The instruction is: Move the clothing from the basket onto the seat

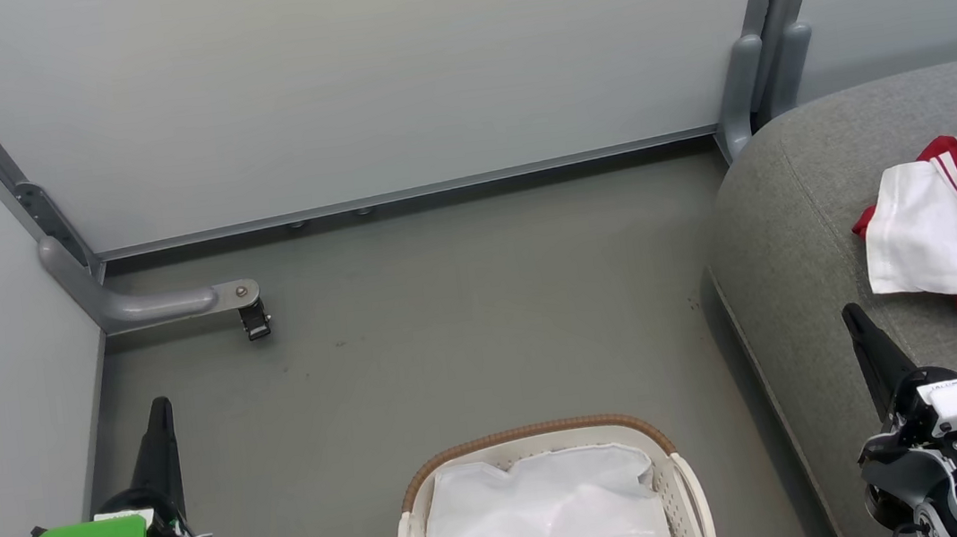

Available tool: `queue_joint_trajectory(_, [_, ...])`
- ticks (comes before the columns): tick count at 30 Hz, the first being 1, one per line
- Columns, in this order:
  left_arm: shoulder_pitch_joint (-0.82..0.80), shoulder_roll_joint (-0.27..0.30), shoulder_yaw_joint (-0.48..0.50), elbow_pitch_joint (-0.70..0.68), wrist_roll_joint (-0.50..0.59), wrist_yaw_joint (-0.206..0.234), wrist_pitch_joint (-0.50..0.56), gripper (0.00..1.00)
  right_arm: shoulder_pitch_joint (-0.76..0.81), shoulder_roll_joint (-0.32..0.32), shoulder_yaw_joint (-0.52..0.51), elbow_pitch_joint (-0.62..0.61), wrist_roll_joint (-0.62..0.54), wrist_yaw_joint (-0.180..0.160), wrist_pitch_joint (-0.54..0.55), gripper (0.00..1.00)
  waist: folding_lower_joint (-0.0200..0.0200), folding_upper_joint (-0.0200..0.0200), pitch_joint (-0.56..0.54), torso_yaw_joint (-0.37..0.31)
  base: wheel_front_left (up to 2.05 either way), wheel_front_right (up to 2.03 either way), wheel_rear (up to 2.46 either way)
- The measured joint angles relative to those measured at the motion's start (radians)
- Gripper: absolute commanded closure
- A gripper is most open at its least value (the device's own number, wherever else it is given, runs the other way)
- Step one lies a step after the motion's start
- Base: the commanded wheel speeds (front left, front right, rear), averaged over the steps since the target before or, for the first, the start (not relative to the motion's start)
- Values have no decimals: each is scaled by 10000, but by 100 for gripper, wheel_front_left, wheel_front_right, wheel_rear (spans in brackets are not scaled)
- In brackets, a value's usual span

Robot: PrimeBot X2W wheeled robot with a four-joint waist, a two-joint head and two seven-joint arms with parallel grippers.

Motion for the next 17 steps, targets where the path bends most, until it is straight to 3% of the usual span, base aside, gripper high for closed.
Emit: queue_joint_trajectory(17, [0, 0, 0, -2, 0, 0, 0, 100, 1, 0, 0, 0, 0, -2, 0, 100, 0, 0, 0, 0, 0, 0, 0])
